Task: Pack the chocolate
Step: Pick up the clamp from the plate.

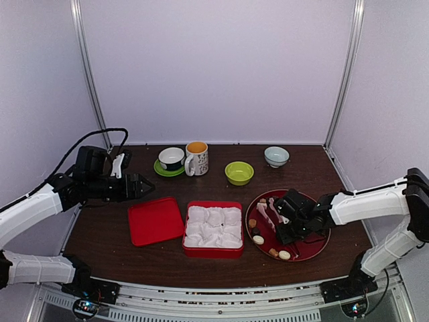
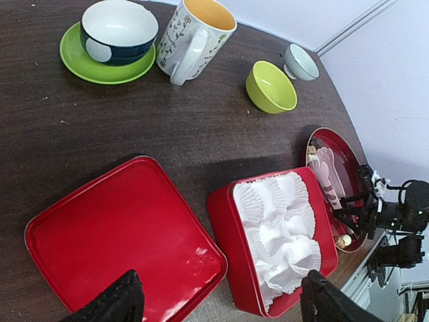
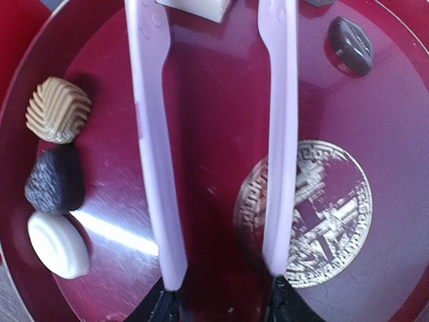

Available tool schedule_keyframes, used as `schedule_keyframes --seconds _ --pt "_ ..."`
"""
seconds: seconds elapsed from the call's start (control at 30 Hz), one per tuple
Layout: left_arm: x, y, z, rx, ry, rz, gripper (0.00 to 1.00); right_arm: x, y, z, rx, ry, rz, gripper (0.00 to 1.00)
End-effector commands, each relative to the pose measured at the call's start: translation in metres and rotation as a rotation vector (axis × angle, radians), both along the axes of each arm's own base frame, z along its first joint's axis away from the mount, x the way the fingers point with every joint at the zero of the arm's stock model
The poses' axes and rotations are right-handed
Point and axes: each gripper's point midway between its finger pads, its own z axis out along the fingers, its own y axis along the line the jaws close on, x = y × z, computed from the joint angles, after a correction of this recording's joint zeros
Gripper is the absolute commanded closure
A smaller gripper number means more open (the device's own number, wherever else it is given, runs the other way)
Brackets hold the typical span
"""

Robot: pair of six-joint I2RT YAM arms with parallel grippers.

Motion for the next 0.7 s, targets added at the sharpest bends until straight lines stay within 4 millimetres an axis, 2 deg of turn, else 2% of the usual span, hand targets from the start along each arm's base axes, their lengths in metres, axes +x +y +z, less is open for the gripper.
schedule_keyframes --seconds 0.0,0.13,0.37,0.67 --pt "0.002 -0.004 0.01 -0.022 -0.044 -0.009 0.17 -0.008 -0.003 -0.014 -0.047 0.04 -0.014 0.6" --pt "0.002 -0.004 0.01 -0.021 -0.044 -0.008 0.17 -0.007 -0.004 -0.001 -0.033 0.008 -0.024 0.71" --pt "0.002 -0.005 0.013 -0.024 -0.049 -0.008 0.17 -0.001 -0.002 0.042 0.012 -0.059 0.002 0.71" --pt "0.001 -0.005 0.012 -0.026 -0.044 -0.006 0.17 -0.002 0.007 0.068 0.012 -0.042 0.073 0.7"
